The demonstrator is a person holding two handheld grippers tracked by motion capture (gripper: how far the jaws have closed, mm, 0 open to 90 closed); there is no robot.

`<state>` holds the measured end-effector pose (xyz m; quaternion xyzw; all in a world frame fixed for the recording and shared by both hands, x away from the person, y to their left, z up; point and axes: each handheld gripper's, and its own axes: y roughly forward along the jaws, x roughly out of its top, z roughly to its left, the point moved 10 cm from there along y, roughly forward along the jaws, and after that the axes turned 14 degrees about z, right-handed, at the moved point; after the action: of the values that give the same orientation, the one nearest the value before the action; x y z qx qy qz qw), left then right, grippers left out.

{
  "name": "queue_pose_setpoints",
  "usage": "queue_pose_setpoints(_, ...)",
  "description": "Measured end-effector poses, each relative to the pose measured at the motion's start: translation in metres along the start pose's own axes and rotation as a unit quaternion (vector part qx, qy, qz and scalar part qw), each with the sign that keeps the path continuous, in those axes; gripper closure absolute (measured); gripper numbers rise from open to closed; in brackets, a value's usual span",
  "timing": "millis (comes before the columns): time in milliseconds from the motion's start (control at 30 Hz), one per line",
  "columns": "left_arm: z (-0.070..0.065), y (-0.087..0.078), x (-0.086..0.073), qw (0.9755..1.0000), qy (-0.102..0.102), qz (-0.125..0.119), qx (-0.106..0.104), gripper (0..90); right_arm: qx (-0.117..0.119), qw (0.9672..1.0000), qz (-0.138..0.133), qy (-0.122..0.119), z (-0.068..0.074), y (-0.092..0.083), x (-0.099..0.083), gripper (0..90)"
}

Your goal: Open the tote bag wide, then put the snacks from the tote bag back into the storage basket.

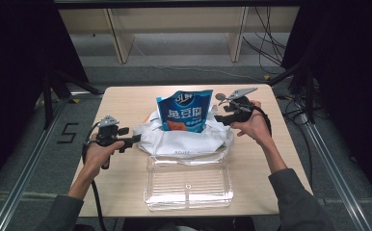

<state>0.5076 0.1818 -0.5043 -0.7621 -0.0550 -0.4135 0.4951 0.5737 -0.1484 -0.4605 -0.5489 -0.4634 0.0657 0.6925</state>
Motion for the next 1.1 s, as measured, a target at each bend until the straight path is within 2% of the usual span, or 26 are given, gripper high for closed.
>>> queue_pose_setpoints(33,-0.003,-0.001,-0.003,1.0000,0.001,-0.002,-0.002,31.4,-0.001,1.0000,0.003,-0.005,0.000,-0.001,0.000,38.9)
queue_pose_setpoints(67,-0.005,-0.002,-0.007,1.0000,0.000,0.000,-0.001,31.1,-0.002,1.0000,0.002,0.003,0.001,-0.002,0.000,37.9)
queue_pose_setpoints(100,-0.006,-0.004,-0.010,1.0000,0.005,0.001,0.003,30.6,-0.005,0.9999,-0.001,-0.008,0.001,-0.002,0.001,37.2)
queue_pose_setpoints(167,-0.009,-0.006,-0.016,0.9999,0.008,0.002,0.006,29.9,0.000,0.9998,0.011,-0.015,0.002,-0.005,-0.001,36.0)
queue_pose_setpoints(200,-0.011,-0.007,-0.019,1.0000,0.006,0.003,0.003,29.4,0.003,0.9999,0.011,-0.006,0.003,-0.006,0.000,35.5)
queue_pose_setpoints(233,-0.014,-0.007,-0.023,1.0000,-0.001,0.002,-0.004,29.0,-0.002,0.9999,-0.006,-0.009,0.002,-0.004,0.003,33.9)
queue_pose_setpoints(300,-0.018,-0.008,-0.029,0.9999,0.000,0.005,-0.009,27.0,-0.001,0.9999,0.009,-0.010,0.002,-0.007,0.001,32.6)
queue_pose_setpoints(333,-0.020,-0.009,-0.031,0.9999,-0.001,0.006,-0.011,26.7,-0.001,0.9998,0.003,-0.017,0.002,-0.007,0.003,31.9)
queue_pose_setpoints(367,-0.022,-0.009,-0.034,1.0000,0.001,0.005,-0.008,26.4,-0.003,0.9999,-0.002,-0.015,0.003,-0.006,0.005,31.3)
queue_pose_setpoints(400,-0.023,-0.010,-0.036,1.0000,0.001,0.007,-0.005,26.0,0.001,0.9997,0.016,-0.017,0.004,-0.008,0.002,30.8)
queue_pose_setpoints(433,-0.025,-0.010,-0.039,1.0000,0.003,0.007,-0.004,25.5,0.000,0.9997,0.007,-0.025,0.004,-0.008,0.005,30.3)
queue_pose_setpoints(467,-0.026,-0.010,-0.042,1.0000,0.001,0.007,0.002,25.1,-0.002,0.9998,0.004,-0.020,0.004,-0.008,0.007,29.7)
queue_pose_setpoints(500,-0.027,-0.010,-0.045,1.0000,0.000,0.007,0.005,24.8,0.000,0.9997,0.014,-0.021,0.005,-0.010,0.006,29.1)
queue_pose_setpoints(533,-0.029,-0.010,-0.048,0.9999,0.003,0.008,0.006,24.4,-0.003,0.9996,0.013,-0.024,0.005,-0.011,0.008,28.4)
queue_pose_setpoints(567,-0.031,-0.009,-0.051,0.9999,0.000,0.008,0.007,24.1,-0.005,0.9997,0.002,-0.023,0.006,-0.011,0.011,28.3)
queue_pose_setpoints(667,-0.035,-0.008,-0.060,0.9998,0.008,0.014,0.015,23.9,-0.007,0.9994,0.011,-0.032,0.007,-0.013,0.013,27.3)
queue_pose_setpoints(733,-0.037,-0.009,-0.065,0.9997,0.005,0.013,0.018,23.9,-0.004,0.9995,0.011,-0.030,0.009,-0.014,0.015,26.6)
queue_pose_setpoints(767,-0.038,-0.010,-0.067,0.9997,0.005,0.013,0.022,23.7,-0.007,0.9991,0.010,-0.040,0.010,-0.015,0.016,26.1)
queue_pose_setpoints(800,-0.038,-0.012,-0.069,0.9996,-0.004,0.011,0.027,23.0,-0.010,0.9990,0.009,-0.042,0.009,-0.016,0.018,26.0)
queue_pose_setpoints(933,-0.043,-0.014,-0.076,0.9997,-0.008,0.007,0.022,22.2,-0.006,0.9990,0.007,-0.043,0.011,-0.020,0.023,25.5)
queue_pose_setpoints(967,-0.044,-0.015,-0.078,0.9997,-0.007,0.007,0.023,22.1,-0.007,0.9993,0.004,-0.036,0.012,-0.021,0.025,25.3)
queue_pose_setpoints(1000,-0.045,-0.016,-0.080,0.9997,-0.006,0.009,0.021,22.1,-0.003,0.9991,0.009,-0.042,0.012,-0.022,0.025,25.0)
queue_pose_setpoints(1033,-0.046,-0.016,-0.080,0.9997,-0.010,0.004,0.021,22.1,-0.006,0.9991,0.003,-0.042,0.011,-0.022,0.027,25.0)
queue_pose_setpoints(1100,-0.048,-0.016,-0.084,0.9998,-0.005,0.008,0.018,22.1,-0.008,0.9990,0.012,-0.043,0.011,-0.025,0.028,24.7)
